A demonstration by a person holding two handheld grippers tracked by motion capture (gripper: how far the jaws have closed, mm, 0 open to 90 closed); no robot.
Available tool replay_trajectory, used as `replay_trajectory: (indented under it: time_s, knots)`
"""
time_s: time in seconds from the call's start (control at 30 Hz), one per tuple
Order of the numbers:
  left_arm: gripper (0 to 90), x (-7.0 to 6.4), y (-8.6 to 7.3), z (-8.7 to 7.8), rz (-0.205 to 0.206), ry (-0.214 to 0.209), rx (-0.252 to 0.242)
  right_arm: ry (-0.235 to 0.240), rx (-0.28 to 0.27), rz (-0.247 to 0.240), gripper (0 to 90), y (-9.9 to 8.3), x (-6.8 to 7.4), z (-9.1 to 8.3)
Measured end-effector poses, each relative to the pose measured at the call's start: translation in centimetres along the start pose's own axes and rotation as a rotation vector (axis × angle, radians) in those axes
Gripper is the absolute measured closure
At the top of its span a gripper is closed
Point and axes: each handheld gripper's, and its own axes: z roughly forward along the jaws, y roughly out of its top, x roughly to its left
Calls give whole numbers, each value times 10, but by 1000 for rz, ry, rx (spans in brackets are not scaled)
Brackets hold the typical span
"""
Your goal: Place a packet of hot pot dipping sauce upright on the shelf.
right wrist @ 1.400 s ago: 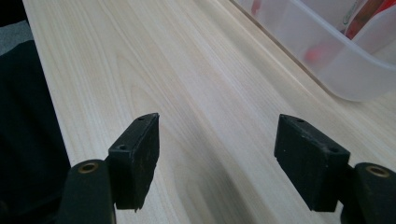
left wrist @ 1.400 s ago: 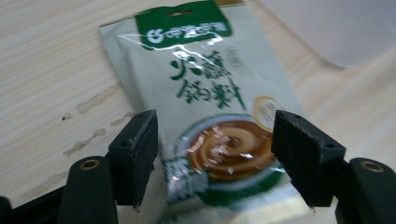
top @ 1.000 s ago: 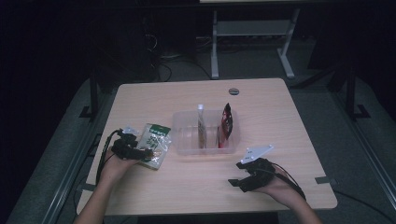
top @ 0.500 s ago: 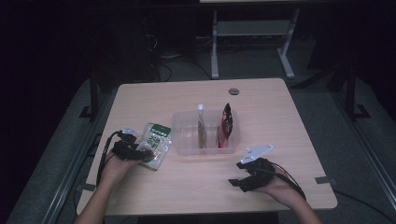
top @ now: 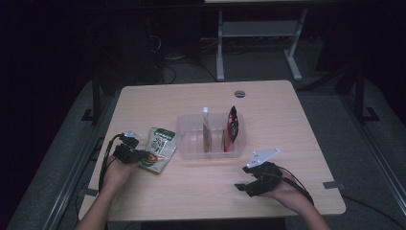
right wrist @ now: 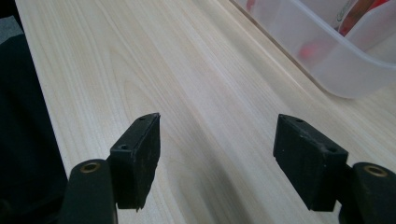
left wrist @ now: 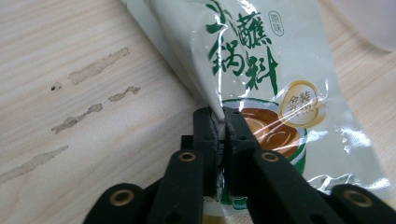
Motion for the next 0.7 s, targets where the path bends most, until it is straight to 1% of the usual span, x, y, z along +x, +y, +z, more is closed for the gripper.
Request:
replay_trajectory:
  time_s: [0.03, 0.07, 0.1, 0.13, 0.17, 0.2, 0.27, 0.33, 0.4, 0.43, 0.47, 0.53, 0.57, 0.6, 0.63, 0.67, 0.7]
  knots:
    - [892, 1, -1, 0, -17, -20, -9, -1, -1, 0, 314, 0, 0, 0]
    - [895, 7, -3, -1, -23, -54, -23, -2, -1, 0, 314, 0, 1, -1]
    - [896, 9, -4, -1, -34, -73, -32, -2, -4, 1, 314, 0, 1, -1]
    - [897, 9, -4, -1, -34, -73, -32, -1, -7, 1, 314, 0, 1, -2]
    - [898, 12, -5, -3, -40, -97, -35, -1, -8, 6, 315, 0, 0, -2]
    - [898, 13, -6, -4, -42, -107, -36, -4, -15, 0, 315, 0, -1, -2]
    - [898, 14, -6, -7, -36, -112, -34, -4, -11, 14, 316, 0, -1, -3]
    - [899, 16, -7, -10, -26, -123, -39, -7, -16, 8, 317, 0, -2, -3]
    - [899, 17, -8, -12, -26, -128, -36, -8, -18, 7, 317, 0, -2, -3]
    - [900, 18, -8, -14, -19, -134, -36, -8, -22, 10, 317, 0, -2, -4]
    - [900, 19, -10, -18, -16, -151, -40, -10, -21, 10, 317, 0, -2, -5]
    - [900, 19, -11, -20, -15, -155, -38, -11, -23, 9, 317, 0, -2, -5]
    - [900, 19, -13, -24, -3, -160, -36, -11, -27, 11, 317, 0, -2, -5]
    - [900, 19, -13, -24, -3, -160, -36, -11, -27, 11, 317, 0, -2, -5]
    - [900, 19, -14, -27, 5, -157, -34, -7, -28, 20, 317, 0, -3, -5]
    - [900, 19, -18, -32, 13, -161, -40, -2, -30, 18, 319, -1, -4, -5]
    - [900, 19, -18, -32, 13, -161, -40, -2, -30, 18, 319, -1, -4, -5]
